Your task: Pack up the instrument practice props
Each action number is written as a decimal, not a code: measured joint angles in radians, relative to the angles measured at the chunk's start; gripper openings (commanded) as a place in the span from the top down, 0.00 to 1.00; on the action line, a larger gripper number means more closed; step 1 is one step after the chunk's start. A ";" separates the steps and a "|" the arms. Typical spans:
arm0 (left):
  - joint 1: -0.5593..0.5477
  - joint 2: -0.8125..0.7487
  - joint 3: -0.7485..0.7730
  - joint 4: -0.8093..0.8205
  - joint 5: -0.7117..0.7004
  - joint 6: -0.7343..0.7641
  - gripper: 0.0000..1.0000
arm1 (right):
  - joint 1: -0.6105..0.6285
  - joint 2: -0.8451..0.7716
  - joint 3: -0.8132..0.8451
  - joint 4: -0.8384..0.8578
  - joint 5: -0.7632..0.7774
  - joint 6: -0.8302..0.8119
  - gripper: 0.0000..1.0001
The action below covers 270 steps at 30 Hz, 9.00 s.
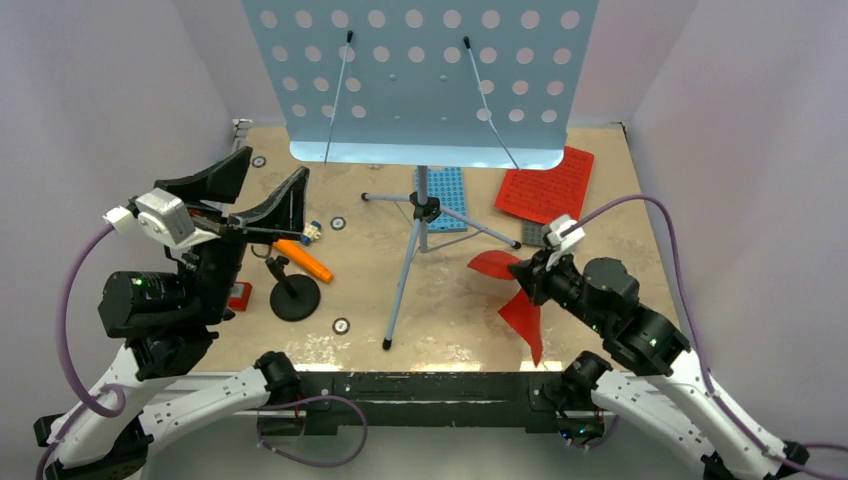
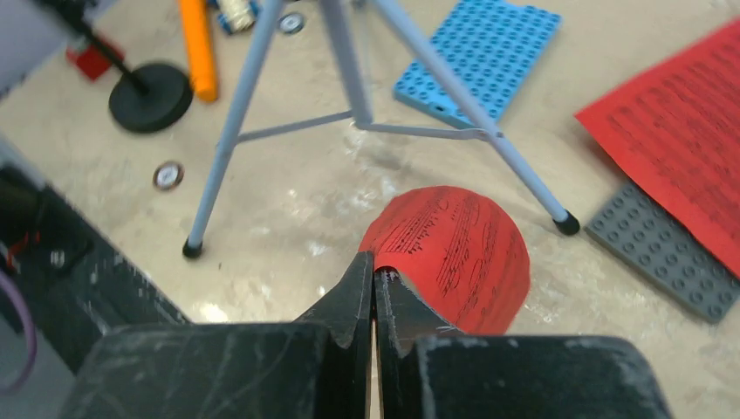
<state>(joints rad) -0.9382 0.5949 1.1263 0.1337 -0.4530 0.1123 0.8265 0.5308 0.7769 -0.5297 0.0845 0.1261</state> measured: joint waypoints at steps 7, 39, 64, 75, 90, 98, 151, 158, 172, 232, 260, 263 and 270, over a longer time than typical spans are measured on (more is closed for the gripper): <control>0.000 -0.047 -0.043 -0.099 -0.005 -0.145 0.00 | -0.362 -0.003 -0.041 0.119 -0.137 0.219 1.00; 0.000 -0.303 -0.208 -0.272 -0.116 -0.358 0.00 | -1.012 0.975 0.634 0.427 -0.598 0.659 1.00; 0.000 -0.337 -0.300 -0.436 -0.105 -0.549 0.00 | -1.090 1.161 0.306 0.418 -0.634 0.573 1.00; 0.000 -0.350 -0.307 -0.456 -0.105 -0.567 0.00 | -1.116 1.223 0.309 0.359 -0.607 0.545 0.48; 0.000 -0.349 -0.322 -0.466 -0.106 -0.579 0.00 | -1.118 1.110 0.375 0.189 -0.431 0.483 0.64; 0.000 -0.349 -0.323 -0.470 -0.106 -0.603 0.00 | -1.102 1.107 0.380 0.299 -0.501 0.483 0.89; 0.000 0.174 -0.599 0.484 0.122 -0.164 0.05 | -0.525 0.151 -0.217 0.559 -0.371 0.563 0.40; -0.001 0.393 -0.505 0.713 0.132 0.013 0.04 | -0.510 0.079 -0.281 0.543 -0.398 0.550 0.39; -0.005 0.729 -0.247 0.818 0.064 0.167 0.22 | -0.504 0.024 -0.340 0.531 -0.488 0.534 0.39; 0.090 0.637 -0.262 0.666 0.192 -0.024 1.00 | -0.288 0.800 0.212 0.600 -0.650 0.651 0.39; 0.092 0.612 -0.297 0.693 0.212 -0.029 1.00 | -0.257 0.874 0.217 0.620 -0.655 0.697 0.70; 0.092 0.609 -0.301 0.696 0.212 -0.032 1.00 | -0.257 0.874 0.218 0.624 -0.657 0.698 0.98; 0.094 0.604 -0.304 0.693 0.213 -0.034 1.00 | -0.257 0.874 0.218 0.618 -0.662 0.675 1.00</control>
<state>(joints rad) -0.8444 1.1992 0.8223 0.8265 -0.2401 0.0788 0.5697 1.4044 0.9951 0.0887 -0.5774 0.8009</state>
